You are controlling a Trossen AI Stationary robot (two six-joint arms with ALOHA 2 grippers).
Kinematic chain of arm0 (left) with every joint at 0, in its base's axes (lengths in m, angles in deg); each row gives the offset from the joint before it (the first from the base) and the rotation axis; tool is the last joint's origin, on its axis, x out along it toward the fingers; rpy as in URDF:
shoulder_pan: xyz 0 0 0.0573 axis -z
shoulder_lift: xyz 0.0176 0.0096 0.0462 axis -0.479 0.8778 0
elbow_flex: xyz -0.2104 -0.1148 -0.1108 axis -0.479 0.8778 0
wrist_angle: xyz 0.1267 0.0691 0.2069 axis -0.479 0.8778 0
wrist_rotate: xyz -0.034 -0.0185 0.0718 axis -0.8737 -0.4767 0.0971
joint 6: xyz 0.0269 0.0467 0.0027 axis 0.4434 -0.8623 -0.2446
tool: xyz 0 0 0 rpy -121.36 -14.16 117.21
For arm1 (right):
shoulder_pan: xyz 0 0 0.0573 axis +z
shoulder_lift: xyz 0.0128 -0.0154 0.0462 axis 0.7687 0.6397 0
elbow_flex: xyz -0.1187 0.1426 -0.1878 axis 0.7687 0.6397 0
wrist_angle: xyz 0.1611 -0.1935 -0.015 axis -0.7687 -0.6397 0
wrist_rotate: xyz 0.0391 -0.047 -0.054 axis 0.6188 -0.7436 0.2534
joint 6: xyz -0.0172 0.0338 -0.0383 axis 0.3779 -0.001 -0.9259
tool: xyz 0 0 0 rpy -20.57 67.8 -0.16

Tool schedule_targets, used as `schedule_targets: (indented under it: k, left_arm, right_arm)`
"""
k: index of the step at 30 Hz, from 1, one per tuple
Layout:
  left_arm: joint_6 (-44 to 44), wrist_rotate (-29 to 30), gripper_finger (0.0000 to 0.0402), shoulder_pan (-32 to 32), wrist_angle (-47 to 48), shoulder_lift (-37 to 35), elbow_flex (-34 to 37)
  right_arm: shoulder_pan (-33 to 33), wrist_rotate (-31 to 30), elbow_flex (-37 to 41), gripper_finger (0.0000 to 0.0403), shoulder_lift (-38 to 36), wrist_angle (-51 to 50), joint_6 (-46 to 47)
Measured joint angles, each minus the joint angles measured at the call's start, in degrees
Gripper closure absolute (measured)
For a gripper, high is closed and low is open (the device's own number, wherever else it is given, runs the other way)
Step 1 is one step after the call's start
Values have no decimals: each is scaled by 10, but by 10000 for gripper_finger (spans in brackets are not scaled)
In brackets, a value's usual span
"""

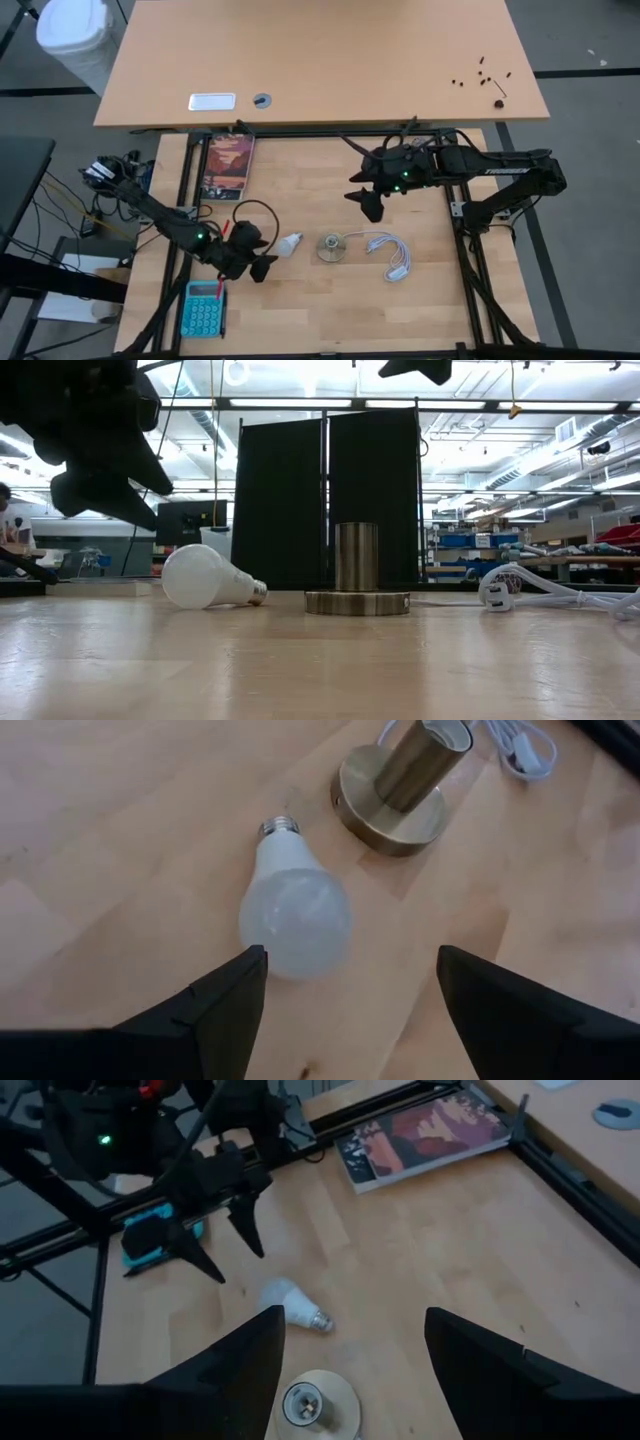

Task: Screw lightbulb
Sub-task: Insert the white lightbulb into the lamp

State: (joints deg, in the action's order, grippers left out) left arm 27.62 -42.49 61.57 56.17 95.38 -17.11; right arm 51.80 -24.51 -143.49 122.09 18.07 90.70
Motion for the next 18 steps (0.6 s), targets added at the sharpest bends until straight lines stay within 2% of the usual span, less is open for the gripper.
schedule_targets:
  k: [8,18]
  left_arm:
    - [-59,0,106,0,-5,28,-1]
    - [-60,1,106,0,-62,104,-1]
  right_arm:
    - [0,-2,0,154,0,-2,11]
    - [-2,-2,0,160,0,1,12]
